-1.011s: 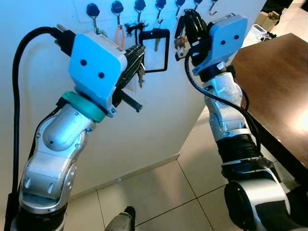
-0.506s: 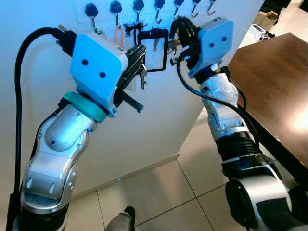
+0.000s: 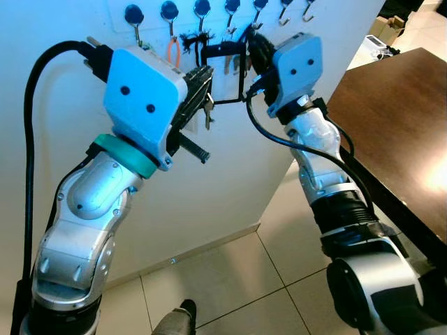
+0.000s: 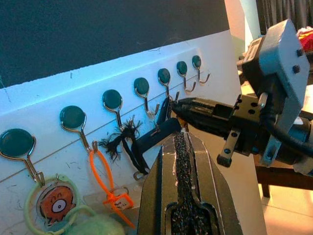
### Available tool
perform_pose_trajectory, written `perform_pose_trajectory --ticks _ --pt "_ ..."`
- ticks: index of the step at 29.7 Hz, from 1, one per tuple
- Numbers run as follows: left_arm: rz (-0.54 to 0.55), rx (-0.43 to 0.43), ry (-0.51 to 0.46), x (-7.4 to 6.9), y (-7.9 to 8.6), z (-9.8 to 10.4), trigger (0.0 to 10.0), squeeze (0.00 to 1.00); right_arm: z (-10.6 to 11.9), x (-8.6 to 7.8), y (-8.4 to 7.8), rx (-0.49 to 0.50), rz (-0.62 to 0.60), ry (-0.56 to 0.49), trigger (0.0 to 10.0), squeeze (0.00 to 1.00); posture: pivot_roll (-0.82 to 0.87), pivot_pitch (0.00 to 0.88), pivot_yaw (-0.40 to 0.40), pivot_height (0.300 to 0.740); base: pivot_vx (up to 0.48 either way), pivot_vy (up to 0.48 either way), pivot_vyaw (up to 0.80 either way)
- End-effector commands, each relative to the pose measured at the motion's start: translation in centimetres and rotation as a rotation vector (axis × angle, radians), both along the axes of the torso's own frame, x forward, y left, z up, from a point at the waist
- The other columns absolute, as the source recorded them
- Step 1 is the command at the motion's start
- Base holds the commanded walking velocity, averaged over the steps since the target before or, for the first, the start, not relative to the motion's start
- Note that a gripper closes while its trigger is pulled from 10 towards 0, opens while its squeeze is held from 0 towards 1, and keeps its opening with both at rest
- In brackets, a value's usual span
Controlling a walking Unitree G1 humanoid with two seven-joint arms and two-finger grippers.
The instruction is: Hang keys on a hook
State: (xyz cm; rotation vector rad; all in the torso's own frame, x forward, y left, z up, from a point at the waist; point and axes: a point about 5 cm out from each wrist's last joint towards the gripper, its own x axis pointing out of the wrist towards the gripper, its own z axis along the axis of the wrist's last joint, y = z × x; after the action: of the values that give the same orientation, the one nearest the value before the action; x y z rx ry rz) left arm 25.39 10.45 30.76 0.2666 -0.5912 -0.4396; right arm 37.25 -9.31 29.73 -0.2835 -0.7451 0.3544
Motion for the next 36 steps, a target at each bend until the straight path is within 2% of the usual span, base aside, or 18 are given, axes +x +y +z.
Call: perform_pose_trajectory --ticks 1,7,19,24,36 --pt "-0.012 0.003 0.002 -0.1 -0.3 0.0 10.0 0.00 1.2 -0.7 -0.2 0.058 0.003 -0.077 10.0 0.00 0.13 0.040 0.070 0.740 0.000 0.000 0.00" --pt "-0.015 0.004 0.004 -0.1 -0.4 0.0 10.0 0.00 1.0 -1.2 -0.5 0.082 0.001 -0.099 10.0 0.00 0.13 0.039 0.074 0.740 0.000 0.000 0.00" --pt "-0.018 0.005 0.005 -0.1 -0.4 0.0 10.0 0.00 0.6 -1.5 -0.2 0.058 0.003 -0.105 10.0 0.00 0.13 0.042 0.076 0.740 0.000 0.000 0.00" --pt "-0.017 0.006 0.006 -0.1 -0.4 0.0 10.0 0.00 -0.9 -1.2 -0.1 0.044 -0.005 -0.043 10.0 0.00 0.13 0.041 0.077 0.740 0.000 0.000 0.00" --pt "-0.020 0.007 0.008 -0.1 -0.5 -0.1 10.0 0.00 -1.9 -1.2 0.0 0.025 -0.004 -0.006 10.0 0.00 0.12 0.031 0.080 0.740 0.000 0.000 0.00"
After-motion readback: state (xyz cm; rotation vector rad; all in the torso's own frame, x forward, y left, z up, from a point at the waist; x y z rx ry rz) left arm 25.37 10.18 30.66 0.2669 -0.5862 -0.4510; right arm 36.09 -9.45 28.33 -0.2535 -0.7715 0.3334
